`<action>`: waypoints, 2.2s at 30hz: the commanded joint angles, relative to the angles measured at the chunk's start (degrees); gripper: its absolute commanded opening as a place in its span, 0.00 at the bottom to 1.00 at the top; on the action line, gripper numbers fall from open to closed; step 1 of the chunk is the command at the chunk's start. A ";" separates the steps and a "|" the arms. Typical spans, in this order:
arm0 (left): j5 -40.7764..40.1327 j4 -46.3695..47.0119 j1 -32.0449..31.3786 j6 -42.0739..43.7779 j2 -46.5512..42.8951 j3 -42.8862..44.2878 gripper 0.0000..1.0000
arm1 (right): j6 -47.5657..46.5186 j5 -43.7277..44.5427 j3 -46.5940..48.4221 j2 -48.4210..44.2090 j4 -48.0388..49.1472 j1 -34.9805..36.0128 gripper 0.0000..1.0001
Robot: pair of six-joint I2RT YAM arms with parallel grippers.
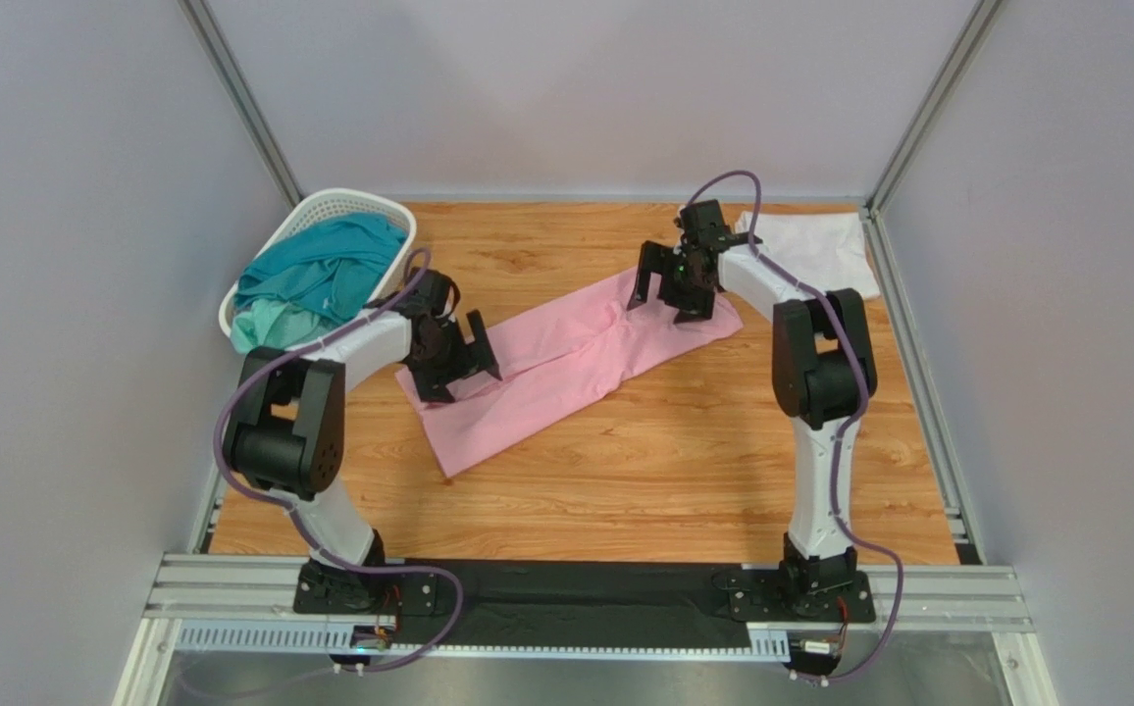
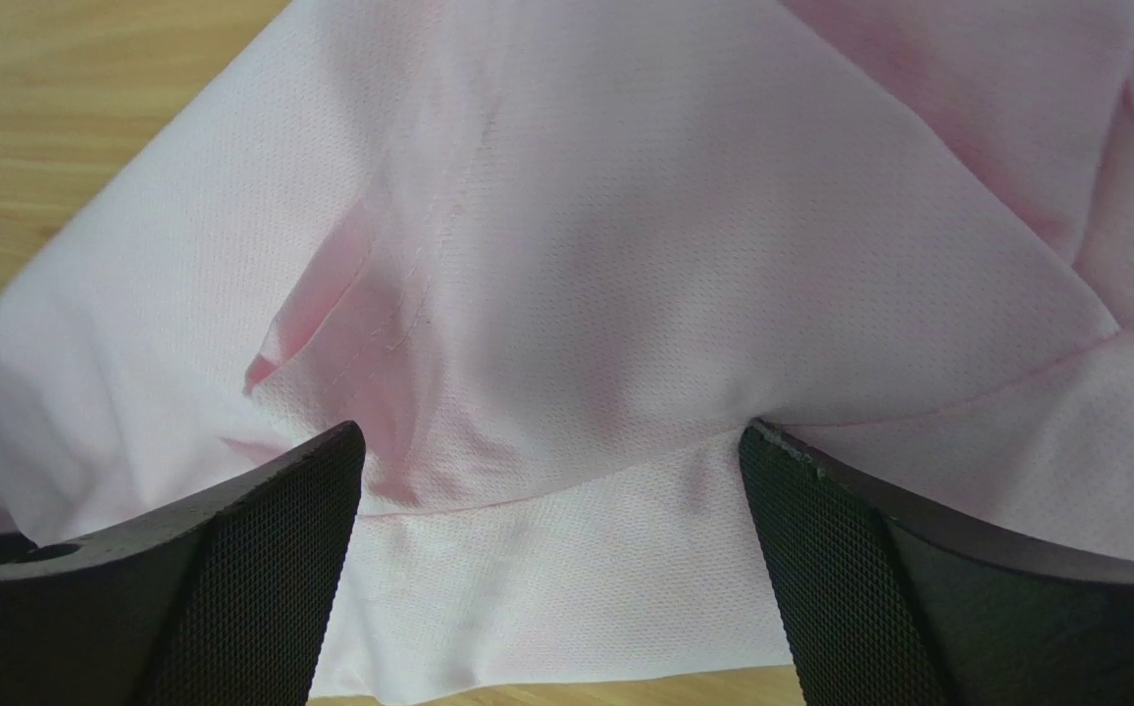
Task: Fold and stack the t-shirts
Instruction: Fold the tshirt
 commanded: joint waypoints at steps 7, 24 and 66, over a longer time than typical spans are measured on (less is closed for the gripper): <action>3.51 2.89 -12.36 -11.48 -11.04 -16.40 1.00 | -3.21 -6.91 24.08 18.04 -6.05 1.80 1.00; 0.72 9.77 -34.00 -20.28 -12.43 -13.77 1.00 | -0.63 -13.68 48.74 26.88 -0.16 7.69 1.00; -7.03 0.62 -35.15 -22.29 -41.89 -38.11 0.12 | 9.54 3.64 -48.65 -41.18 2.72 42.49 0.71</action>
